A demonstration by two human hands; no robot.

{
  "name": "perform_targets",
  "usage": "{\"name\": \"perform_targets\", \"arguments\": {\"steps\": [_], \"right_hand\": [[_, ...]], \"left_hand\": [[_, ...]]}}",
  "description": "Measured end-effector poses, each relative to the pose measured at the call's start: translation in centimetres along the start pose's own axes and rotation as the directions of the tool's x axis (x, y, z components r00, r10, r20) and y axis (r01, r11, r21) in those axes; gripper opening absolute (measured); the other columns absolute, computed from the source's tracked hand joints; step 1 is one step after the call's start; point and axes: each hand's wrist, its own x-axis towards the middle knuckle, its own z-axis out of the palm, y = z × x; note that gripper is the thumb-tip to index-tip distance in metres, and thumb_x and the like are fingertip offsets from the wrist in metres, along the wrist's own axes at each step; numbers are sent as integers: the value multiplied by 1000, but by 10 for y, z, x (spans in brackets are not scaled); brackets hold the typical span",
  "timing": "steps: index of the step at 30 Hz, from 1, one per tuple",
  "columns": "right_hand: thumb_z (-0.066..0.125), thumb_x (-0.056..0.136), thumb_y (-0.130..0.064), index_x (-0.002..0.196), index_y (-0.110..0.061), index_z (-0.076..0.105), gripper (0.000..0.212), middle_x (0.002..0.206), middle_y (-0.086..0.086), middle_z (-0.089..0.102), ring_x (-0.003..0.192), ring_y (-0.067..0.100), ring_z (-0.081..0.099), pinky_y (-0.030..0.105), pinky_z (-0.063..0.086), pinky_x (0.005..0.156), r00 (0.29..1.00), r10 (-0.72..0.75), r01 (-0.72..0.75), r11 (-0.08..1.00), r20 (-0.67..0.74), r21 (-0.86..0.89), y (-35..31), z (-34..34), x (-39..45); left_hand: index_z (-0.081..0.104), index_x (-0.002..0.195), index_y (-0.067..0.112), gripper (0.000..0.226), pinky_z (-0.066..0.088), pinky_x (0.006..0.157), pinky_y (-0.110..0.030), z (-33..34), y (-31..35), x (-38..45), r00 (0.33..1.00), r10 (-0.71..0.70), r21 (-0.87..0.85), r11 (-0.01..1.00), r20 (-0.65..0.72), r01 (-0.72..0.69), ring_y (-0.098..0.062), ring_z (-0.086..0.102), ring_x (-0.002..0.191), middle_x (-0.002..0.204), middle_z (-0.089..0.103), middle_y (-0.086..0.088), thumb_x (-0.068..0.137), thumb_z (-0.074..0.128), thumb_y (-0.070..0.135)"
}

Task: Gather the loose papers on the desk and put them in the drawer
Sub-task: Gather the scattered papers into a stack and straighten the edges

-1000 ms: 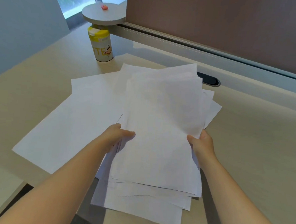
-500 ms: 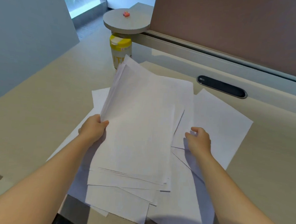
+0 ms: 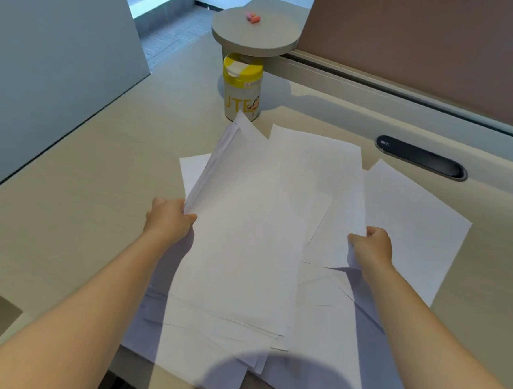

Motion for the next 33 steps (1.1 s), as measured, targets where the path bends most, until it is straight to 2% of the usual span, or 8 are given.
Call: {"name": "perform_targets", "arguments": {"steps": [4,9,13,19,23,28,30,33], "right_hand": [[44,87,1,98,8,58,19,88,13,53,84,27,48,30,37,68,1000,-16,17,995,14,-103,-4,8,0],[43,85,4,98,12,57,21,86,15,49,79,25,43,29,32,69,997,-74,72,991,-16,-109,-7,6,4],[44,81,8,79,2,57,15,67,10,45,76,24,41,29,29,67,990,-115,125,982,80,-140,-13,3,1],[46,86,-4,53,-11,40,34,58,5,39,52,18,35,26,26,50,958,-112,176,956,263,-235,-29,22,-15],[39,90,-6,70,-9,42,20,61,4,32,45,14,35,11,27,32,916,27,-19,1000,400,-24,-40,40,-32],[45,90,-8,74,-9,49,16,51,0,46,32,4,44,14,33,36,839,26,18,997,544,-75,-43,51,-41],[46,87,6,70,-9,49,23,54,3,51,28,0,45,10,33,33,838,6,3,1000,546,-16,-43,51,-41],[46,81,15,90,-2,56,21,86,11,54,67,18,52,16,37,53,873,-78,85,996,481,7,-42,50,-42]], "left_hand": [[59,107,4,26,46,82,-39,-7,-6,5,998,9,-47,999,63,-6,-35,58,97,105,61,-18,87,53,20],[56,91,7,8,36,73,-31,-9,-6,6,998,62,-301,952,-16,-64,-28,51,84,77,55,-9,89,50,11],[56,114,-8,28,35,80,-29,-12,-7,11,994,-14,-624,779,-110,-59,-22,50,96,99,55,-12,89,50,2],[45,129,-6,38,39,92,-29,-6,-8,18,988,-150,-817,567,20,102,-34,53,119,132,53,-19,92,44,-2],[46,129,-3,38,39,91,-31,5,-6,18,981,-184,-721,672,58,169,-34,52,116,132,53,-21,91,44,2],[48,111,6,26,34,100,-39,0,5,8,966,-258,-300,923,-23,239,-37,32,125,138,33,-20,88,45,16],[48,106,5,21,38,91,-38,-3,4,6,974,-226,-351,912,0,212,-36,40,114,136,34,-22,86,48,12],[50,100,8,18,42,80,-33,-7,-2,9,993,-114,-567,816,27,109,-28,51,93,120,53,-20,83,52,1]]}}
